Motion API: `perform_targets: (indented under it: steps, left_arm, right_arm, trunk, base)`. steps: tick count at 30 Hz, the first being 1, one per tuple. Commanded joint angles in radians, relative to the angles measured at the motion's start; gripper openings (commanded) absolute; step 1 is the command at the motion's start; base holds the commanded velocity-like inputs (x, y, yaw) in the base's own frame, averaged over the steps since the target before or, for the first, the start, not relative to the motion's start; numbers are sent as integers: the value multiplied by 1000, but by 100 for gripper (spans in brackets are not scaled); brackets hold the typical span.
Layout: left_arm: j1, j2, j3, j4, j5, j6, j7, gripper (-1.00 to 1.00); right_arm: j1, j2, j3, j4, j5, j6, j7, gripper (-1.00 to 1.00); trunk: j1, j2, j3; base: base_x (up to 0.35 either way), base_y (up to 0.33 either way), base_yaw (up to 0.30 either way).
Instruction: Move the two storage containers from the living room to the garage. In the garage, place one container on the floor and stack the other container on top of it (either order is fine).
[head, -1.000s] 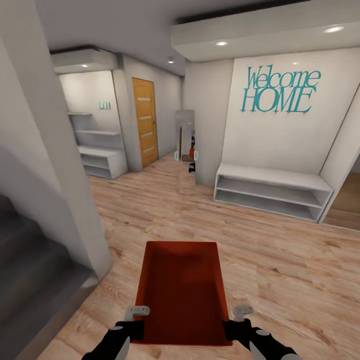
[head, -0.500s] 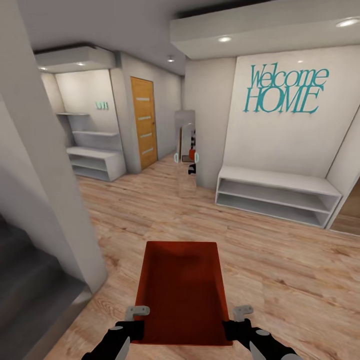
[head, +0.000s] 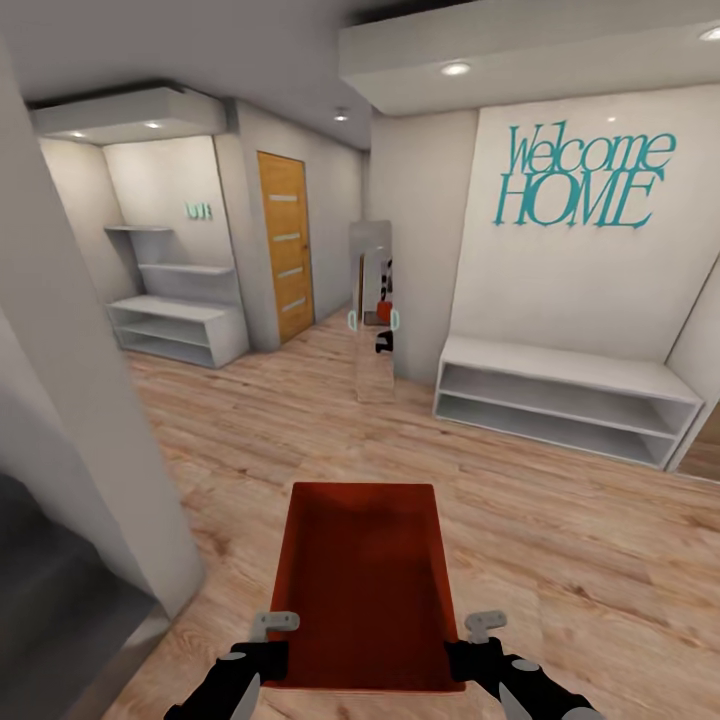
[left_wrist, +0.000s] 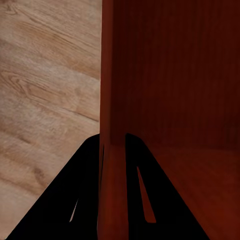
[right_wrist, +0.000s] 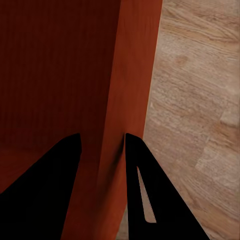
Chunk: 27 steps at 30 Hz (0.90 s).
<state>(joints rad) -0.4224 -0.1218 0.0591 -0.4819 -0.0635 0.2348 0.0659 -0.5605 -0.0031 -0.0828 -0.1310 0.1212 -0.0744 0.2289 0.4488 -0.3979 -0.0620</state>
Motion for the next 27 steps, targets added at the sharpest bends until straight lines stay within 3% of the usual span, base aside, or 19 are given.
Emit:
perform_targets:
  steps: [1, 27]
  left_arm:
    - [-1, 59, 48, 0, 11, 6, -1, -100]
    - [-1, 60, 48, 0, 10, 6, -1, -100]
  right_arm:
    - [-1, -6, 12, -2, -5, -8, 35, -100]
    - [-1, -6, 12, -2, -5, -8, 35, -100]
  trunk:
    - [1, -2, -2]
    - [1, -2, -2]
  base:
    - [327, 0, 0]
    - [327, 0, 0]
